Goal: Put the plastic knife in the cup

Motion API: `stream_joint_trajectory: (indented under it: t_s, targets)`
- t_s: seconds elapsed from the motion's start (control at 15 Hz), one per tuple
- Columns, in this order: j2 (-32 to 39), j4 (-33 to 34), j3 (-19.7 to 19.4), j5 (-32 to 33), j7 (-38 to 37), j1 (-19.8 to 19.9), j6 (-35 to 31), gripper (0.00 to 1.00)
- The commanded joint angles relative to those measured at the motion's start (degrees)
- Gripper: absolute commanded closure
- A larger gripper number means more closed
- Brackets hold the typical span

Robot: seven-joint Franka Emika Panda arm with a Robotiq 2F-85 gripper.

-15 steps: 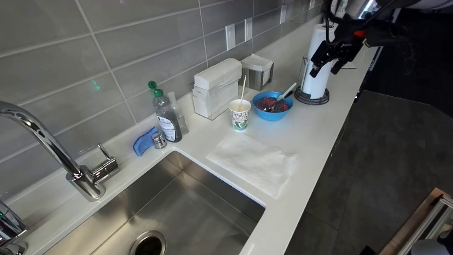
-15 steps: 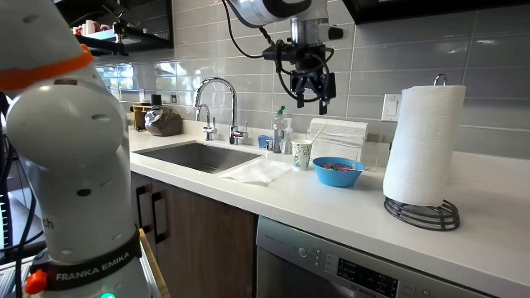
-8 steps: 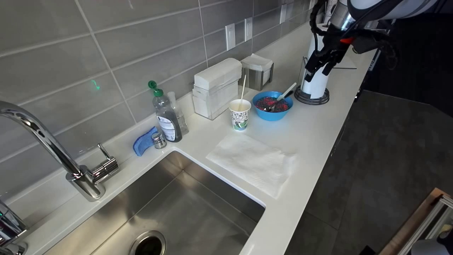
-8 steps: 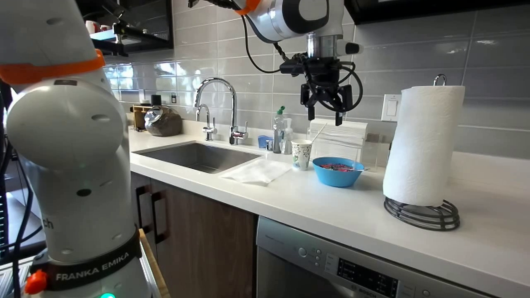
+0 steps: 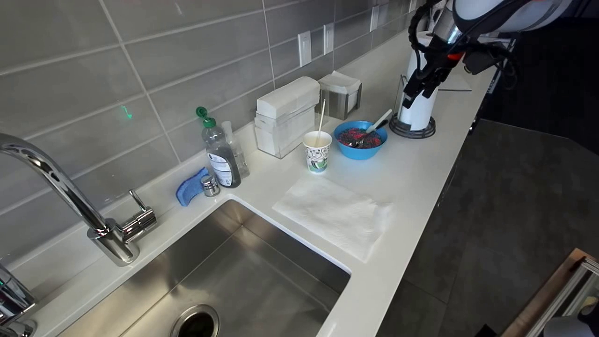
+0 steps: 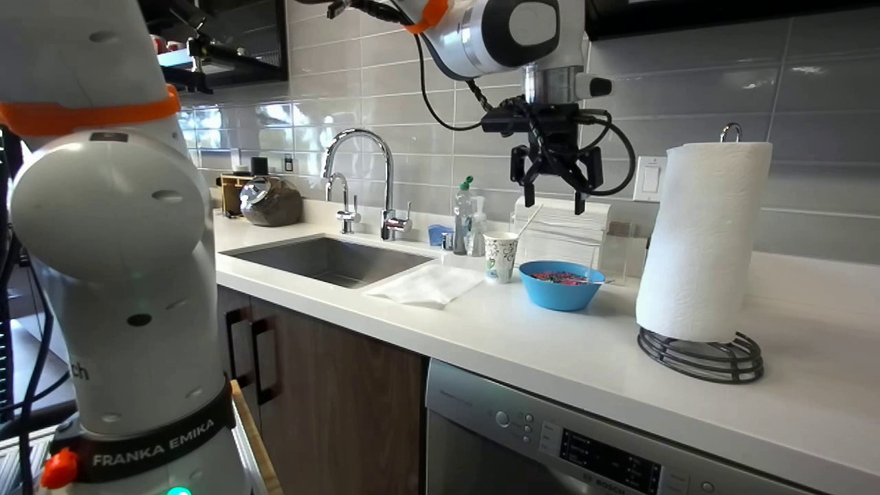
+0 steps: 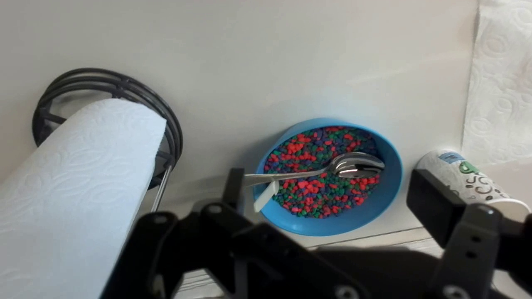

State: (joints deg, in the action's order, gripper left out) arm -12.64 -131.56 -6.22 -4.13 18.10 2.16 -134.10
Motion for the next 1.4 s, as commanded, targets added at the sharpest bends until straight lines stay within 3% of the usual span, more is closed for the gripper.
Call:
stream_joint_trajectory:
  t_s: [0.0, 0.47, 0.6, 0.67, 0.8, 0.93, 1.33]
  targets:
    - [5.23, 1.89, -1.59, -2.99, 6.00, -0.78, -6.12, 0.00]
    - [11.96, 2.75, -0.96, -16.61, 17.38, -0.61, -16.43, 0.00]
    - [13.23, 3.16, -0.36, -20.56, 20.29, -0.19, -17.24, 0.13]
    - [13.82, 3.49, -0.05, -22.60, 21.93, 0.06, -17.32, 0.29]
    - [15.01, 4.14, 0.46, -24.95, 24.41, 0.60, -18.25, 0.27]
    - [15.94, 4.76, 0.97, -27.04, 26.55, 1.16, -19.17, 0.37]
    - [18.28, 6.34, 0.25, -32.07, 31.26, 0.56, -20.40, 0.37]
